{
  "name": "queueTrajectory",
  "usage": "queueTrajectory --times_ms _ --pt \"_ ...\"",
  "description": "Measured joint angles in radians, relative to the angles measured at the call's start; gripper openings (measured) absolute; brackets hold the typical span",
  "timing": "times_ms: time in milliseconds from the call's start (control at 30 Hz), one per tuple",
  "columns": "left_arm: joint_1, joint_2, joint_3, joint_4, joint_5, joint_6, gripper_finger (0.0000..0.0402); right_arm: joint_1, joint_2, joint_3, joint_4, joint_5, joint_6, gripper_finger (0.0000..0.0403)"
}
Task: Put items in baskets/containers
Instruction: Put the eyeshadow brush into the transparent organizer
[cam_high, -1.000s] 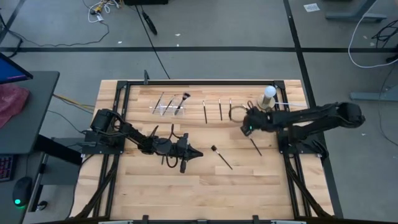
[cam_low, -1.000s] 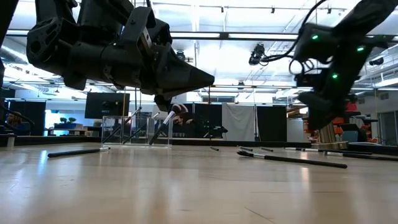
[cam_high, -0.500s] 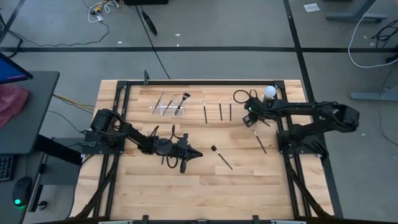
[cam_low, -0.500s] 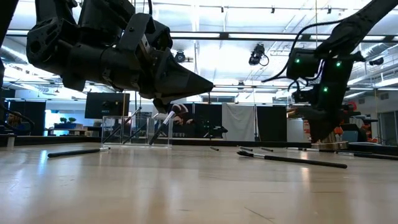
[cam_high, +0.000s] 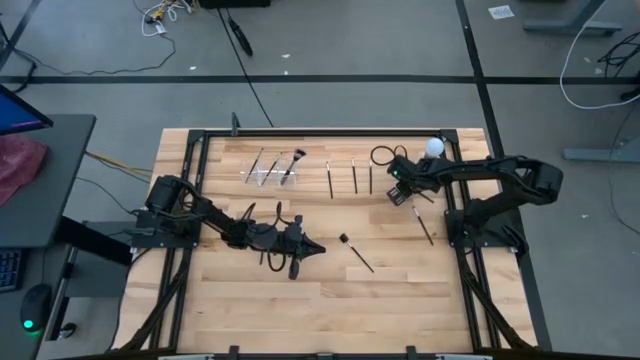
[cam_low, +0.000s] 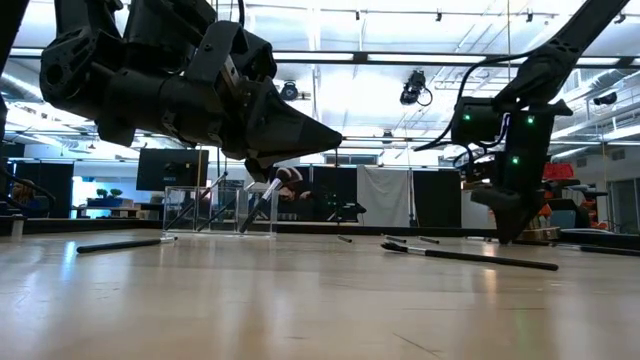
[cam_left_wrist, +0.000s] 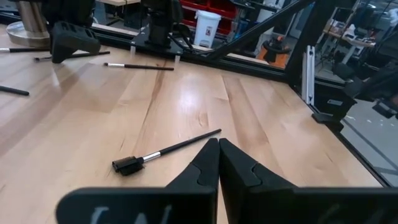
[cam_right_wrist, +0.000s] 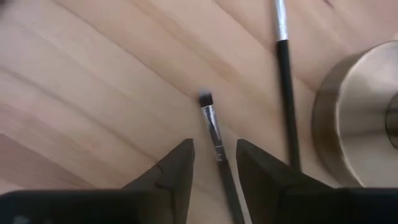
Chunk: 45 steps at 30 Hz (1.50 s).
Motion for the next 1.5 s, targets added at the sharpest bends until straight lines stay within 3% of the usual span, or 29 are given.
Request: queueTrajectory --times_ms 267,533,867,1200,1500 --pt "0.000 0.000 0.000 0.000 -0.001 0.000 0.0009 -0.002 0.000 -0.001 0.006 -0.058 -0.061 0.0095" --pt "0.000 0.000 0.000 0.000 0.000 0.000 0.0009 -0.001 -0.009 -0.064 0.090 -0.087 -0.147 0.0012" --pt "0.000 0.000 0.000 0.000 -0.001 0.000 0.0009 0.094 -0.063 -0.132 0.221 -0.026 -0.128 0.0004" --pt "-0.001 0.000 0.000 0.000 -0.001 -0.002 0.0009 0.210 -0.065 -0.134 0.487 -0.262 -0.098 0.0000" --pt "-0.001 0.000 0.000 0.000 -0.003 -0.002 0.0009 0.322 -0.067 -0.132 0.778 -0.238 -0.088 0.0001"
